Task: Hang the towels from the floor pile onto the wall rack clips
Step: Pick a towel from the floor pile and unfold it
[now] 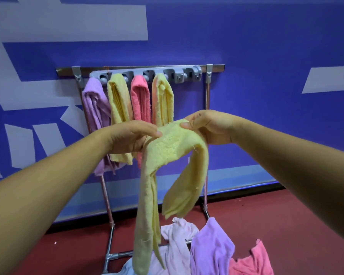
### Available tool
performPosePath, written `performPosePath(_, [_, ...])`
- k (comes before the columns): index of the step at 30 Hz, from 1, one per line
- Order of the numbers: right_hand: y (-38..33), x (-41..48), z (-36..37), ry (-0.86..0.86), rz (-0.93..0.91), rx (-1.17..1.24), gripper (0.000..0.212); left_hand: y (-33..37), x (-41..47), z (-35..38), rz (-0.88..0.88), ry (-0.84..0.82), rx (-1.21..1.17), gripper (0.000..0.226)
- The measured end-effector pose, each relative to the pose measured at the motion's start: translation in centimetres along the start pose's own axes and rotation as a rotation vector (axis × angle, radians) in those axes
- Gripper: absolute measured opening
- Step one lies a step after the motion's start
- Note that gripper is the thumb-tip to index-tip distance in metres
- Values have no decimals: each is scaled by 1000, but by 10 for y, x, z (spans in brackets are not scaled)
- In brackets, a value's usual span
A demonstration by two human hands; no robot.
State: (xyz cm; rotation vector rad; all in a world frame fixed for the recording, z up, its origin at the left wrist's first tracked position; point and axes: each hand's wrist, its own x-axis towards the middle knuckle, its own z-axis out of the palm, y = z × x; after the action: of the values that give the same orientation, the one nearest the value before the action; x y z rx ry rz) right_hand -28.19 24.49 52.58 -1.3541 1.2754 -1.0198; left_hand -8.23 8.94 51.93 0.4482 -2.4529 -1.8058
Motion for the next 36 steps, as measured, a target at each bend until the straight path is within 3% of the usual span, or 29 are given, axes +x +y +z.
performPosePath(2, [-6, 2, -12, 68, 15, -61, 12, 4, 10, -4, 41, 0, 0, 48])
performPosePath(6, [-18, 9, -42, 71, 40, -257, 15, 19, 37, -6, 87, -28, 23, 40])
performPosePath(10, [-32, 13, -82, 111, 30, -227, 18, 33, 70, -8, 70, -42, 195, 50])
performPosePath(14, [-38, 17, -117, 185, 59, -240, 16, 60, 103, -16, 115, -14, 268, 14])
performPosePath(16, [-46, 20, -132, 221, 79, -277, 23, 72, 122, -22, 145, 44, 282, 12])
performPosePath(19, [-64, 28, -153, 308, 60, -307, 15, 88, 150, -24, 179, 145, 310, 27])
performPosePath(23, [-84, 48, -179, 411, 8, -355, 15, 108, 180, -32, 199, 223, 411, 26])
performPosePath(27, [-93, 71, -198, 482, 4, -435, 31, 131, 193, -64, 206, 336, 527, 17])
performPosePath(31, [-99, 99, -207, 520, -37, -480, 17, 140, 204, -94, 191, 441, 740, 19])
performPosePath(36, [-106, 140, -212, 835, -122, -706, 16, 135, 230, -124, 260, 616, 723, 13])
